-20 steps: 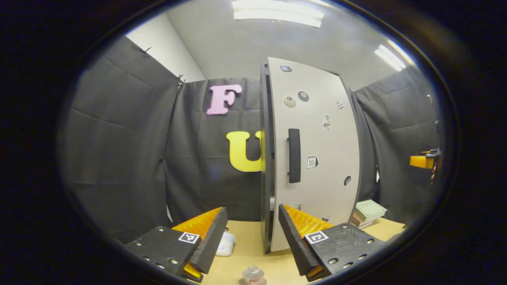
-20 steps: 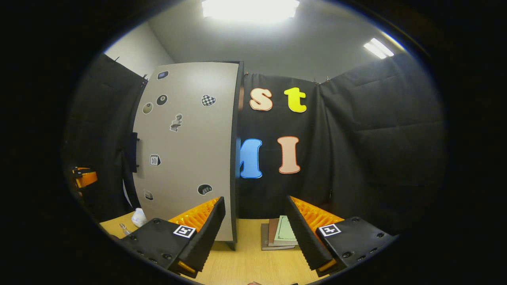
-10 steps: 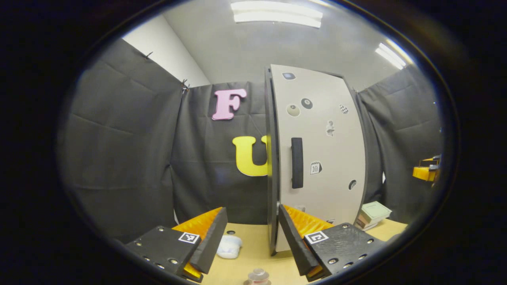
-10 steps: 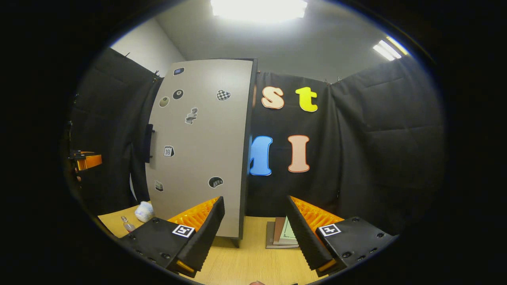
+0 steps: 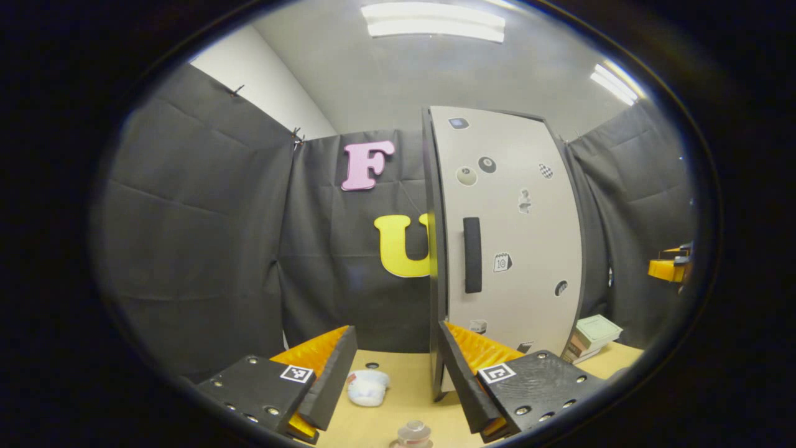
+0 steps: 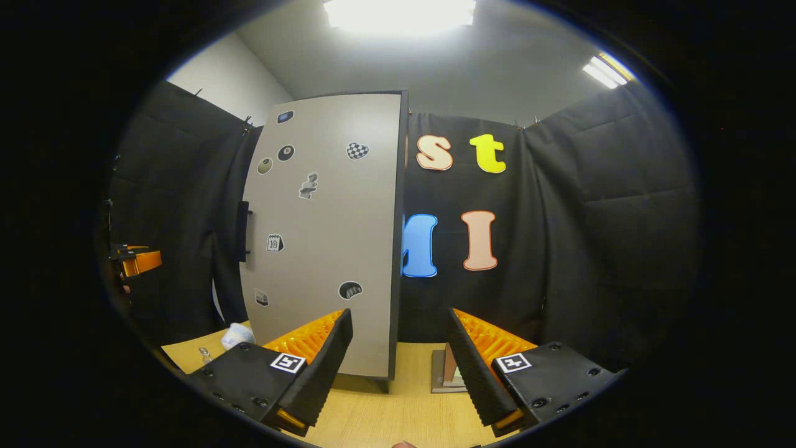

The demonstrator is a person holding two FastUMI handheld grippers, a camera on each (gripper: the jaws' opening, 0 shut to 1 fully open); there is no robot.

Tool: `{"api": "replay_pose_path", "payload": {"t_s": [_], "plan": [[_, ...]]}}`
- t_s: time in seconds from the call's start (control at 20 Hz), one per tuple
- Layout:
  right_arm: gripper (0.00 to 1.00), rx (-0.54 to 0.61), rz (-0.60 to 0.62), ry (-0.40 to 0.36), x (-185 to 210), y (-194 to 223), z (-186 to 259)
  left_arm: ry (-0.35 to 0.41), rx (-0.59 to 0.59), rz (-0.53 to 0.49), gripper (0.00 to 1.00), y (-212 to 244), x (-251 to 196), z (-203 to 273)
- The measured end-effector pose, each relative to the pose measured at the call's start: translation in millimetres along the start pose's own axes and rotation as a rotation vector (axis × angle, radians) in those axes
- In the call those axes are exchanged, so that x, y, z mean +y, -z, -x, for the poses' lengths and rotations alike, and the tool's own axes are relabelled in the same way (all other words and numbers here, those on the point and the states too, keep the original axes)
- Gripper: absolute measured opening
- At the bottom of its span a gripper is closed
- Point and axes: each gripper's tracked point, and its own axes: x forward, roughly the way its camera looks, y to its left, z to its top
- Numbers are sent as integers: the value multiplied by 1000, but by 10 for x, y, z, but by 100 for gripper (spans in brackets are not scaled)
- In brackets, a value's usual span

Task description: Open the cabinet door with the right hand, grasp the bottle in the cabinet with the left hand and place it on the coaster, then close the cabinet door with the right hand.

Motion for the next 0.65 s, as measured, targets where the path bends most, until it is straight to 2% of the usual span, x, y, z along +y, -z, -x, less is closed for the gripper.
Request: {"api": "replay_pose_path", "payload": {"t_s": [0.2, 0.25, 0.3, 0.45, 0.5, 0.55, 0.65], "plan": [[92, 1, -29, 3, -33, -4, 18, -16, -1, -10, 81, 0, 28, 2], [95, 0, -37, 4, -44, -9, 15, -18, -1, -11, 81, -5, 32, 6], [92, 2, -44, 6, -50, -2, 31, -19, -2, -9, 81, -4, 29, 6], [92, 1, -66, 12, -78, -7, 56, -19, 1, -11, 79, 2, 34, 11], [95, -3, -70, 16, -89, -20, 76, -19, 2, -12, 79, 1, 35, 17], [92, -6, -72, 19, -101, -27, 72, -18, 1, -14, 79, 0, 35, 18], [92, -4, -76, 27, -119, -24, 77, -15, -7, -14, 79, -9, 32, 12]]}}
